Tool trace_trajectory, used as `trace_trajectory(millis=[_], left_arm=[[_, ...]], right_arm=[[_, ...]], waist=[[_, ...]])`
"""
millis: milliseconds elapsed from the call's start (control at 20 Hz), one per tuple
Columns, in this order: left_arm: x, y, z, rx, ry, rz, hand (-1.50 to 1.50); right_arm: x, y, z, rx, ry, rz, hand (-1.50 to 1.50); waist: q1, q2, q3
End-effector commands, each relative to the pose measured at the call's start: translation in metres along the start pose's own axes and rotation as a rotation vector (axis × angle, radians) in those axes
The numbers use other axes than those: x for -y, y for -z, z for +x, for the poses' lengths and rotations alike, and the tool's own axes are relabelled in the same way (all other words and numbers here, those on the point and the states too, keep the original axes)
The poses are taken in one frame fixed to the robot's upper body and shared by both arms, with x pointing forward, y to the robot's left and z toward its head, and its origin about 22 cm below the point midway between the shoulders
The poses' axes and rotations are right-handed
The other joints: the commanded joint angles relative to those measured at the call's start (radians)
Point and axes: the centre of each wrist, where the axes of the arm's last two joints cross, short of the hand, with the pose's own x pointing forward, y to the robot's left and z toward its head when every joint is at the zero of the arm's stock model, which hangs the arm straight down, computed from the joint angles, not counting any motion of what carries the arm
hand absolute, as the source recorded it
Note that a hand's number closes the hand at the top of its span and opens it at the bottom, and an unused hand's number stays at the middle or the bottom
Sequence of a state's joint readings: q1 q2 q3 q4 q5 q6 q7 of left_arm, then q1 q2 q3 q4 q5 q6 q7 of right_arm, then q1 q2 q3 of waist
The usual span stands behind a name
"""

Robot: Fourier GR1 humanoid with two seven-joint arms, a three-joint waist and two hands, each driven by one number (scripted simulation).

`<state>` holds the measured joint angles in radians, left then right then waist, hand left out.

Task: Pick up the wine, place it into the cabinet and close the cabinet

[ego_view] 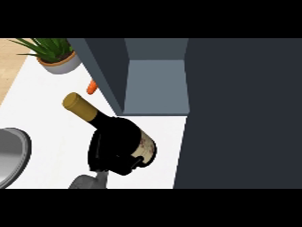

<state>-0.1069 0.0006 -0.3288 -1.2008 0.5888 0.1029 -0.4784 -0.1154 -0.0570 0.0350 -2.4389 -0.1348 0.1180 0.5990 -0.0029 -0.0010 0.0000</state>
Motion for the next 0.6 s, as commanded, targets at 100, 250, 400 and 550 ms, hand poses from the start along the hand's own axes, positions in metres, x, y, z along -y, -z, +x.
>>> trace_trajectory(millis=[100,250,400,550], left_arm=[[0.019,0.011,-0.015,-0.031,-0.027,0.049,1.5],[0.023,-0.002,-0.006,-0.029,-0.016,0.078,1.5],[0.031,0.002,-0.027,-0.054,-0.008,0.077,1.5],[0.022,0.0,-0.04,-0.047,0.007,0.09,1.5]], right_arm=[[-0.004,-0.001,-0.008,0.0,0.042,0.031,-1.5],[0.001,-0.001,0.008,0.004,0.027,0.035,-1.5],[-0.018,-0.007,0.002,0.005,0.035,0.033,-1.5],[0.002,-0.013,-0.012,-0.002,0.034,0.032,-1.5]], waist=[[-0.004,0.002,0.0],[0.002,0.0,0.0],[-0.003,0.001,0.0],[-0.005,0.002,0.0]])
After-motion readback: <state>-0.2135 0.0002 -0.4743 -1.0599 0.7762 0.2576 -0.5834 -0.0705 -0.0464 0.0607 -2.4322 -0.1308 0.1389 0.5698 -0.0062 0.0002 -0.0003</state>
